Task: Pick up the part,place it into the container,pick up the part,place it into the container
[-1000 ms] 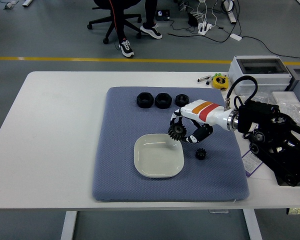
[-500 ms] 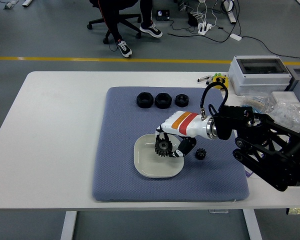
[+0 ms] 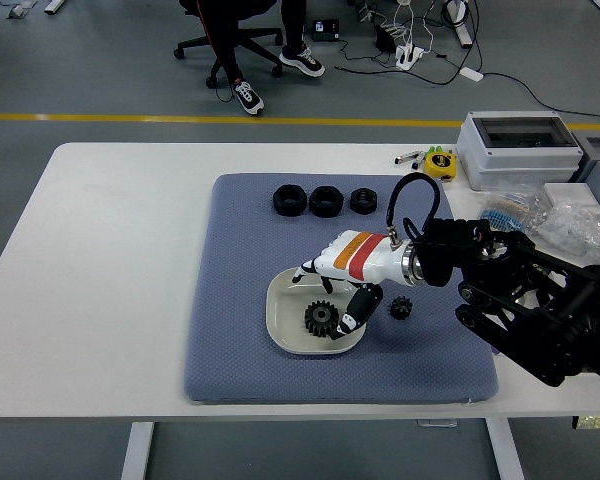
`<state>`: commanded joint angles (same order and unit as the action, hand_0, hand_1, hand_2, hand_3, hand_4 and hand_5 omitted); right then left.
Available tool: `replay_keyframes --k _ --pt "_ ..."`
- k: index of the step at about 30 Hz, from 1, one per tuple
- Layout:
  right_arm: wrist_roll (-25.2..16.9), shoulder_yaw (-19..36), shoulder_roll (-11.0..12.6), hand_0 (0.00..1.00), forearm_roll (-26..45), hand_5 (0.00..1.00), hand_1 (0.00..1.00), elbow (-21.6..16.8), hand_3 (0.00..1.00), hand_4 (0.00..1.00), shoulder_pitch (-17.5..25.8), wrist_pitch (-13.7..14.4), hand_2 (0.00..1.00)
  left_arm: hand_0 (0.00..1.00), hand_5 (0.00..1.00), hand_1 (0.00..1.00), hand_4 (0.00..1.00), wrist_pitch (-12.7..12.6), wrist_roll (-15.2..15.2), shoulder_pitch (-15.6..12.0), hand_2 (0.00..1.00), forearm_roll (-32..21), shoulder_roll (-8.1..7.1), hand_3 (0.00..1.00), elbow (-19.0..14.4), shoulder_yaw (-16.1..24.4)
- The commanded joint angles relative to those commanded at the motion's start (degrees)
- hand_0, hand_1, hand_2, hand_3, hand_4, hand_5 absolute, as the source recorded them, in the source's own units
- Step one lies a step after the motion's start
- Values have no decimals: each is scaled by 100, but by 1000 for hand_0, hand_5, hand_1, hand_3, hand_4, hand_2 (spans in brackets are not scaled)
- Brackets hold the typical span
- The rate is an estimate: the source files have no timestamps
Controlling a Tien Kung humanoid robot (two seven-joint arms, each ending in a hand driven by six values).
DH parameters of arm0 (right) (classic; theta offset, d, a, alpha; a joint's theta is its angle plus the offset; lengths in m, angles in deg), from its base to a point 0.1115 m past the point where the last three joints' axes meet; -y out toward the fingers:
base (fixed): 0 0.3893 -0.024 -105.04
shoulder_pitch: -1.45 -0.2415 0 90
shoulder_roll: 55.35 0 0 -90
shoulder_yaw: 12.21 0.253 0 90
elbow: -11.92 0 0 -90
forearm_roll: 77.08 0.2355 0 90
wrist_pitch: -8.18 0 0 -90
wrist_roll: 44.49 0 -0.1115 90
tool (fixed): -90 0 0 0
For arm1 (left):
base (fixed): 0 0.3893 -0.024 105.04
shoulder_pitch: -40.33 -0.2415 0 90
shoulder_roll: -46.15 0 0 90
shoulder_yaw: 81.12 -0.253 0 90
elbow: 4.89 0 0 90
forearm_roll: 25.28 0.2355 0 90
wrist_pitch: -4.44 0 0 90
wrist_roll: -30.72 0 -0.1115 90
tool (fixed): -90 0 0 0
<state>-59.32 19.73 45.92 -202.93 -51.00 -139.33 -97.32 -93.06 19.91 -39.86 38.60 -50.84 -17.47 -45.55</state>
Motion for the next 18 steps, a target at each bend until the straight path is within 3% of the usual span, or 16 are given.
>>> replay_keyframes --k 4,9,10,15,16,18 --pt "-3 249 76 138 33 536 236 -31 934 998 62 69 561 705 568 662 630 -3 1 -2 640 -11 1 554 1 -1" --pt "21 701 380 138 -77 536 236 -88 934 998 172 8 561 705 568 662 630 -2 5 13 640 -32 -2 554 0 -15" --pt "31 782 446 134 -96 561 230 -76 844 998 197 -6 538 706 571 661 632 -4 6 12 640 -30 -5 553 1 -9" --pt "-2 1012 781 134 -95 561 230 -28 844 998 337 -79 538 706 571 661 632 4 0 25 640 23 -2 553 3 19" --pt "-15 1026 841 170 -96 559 256 -23 784 998 373 -98 550 706 567 661 630 9 -2 29 640 33 0 554 1 19" --pt "-42 1037 938 170 -105 559 256 -19 784 998 445 -113 550 706 567 661 630 11 -2 31 640 27 3 554 -1 12"
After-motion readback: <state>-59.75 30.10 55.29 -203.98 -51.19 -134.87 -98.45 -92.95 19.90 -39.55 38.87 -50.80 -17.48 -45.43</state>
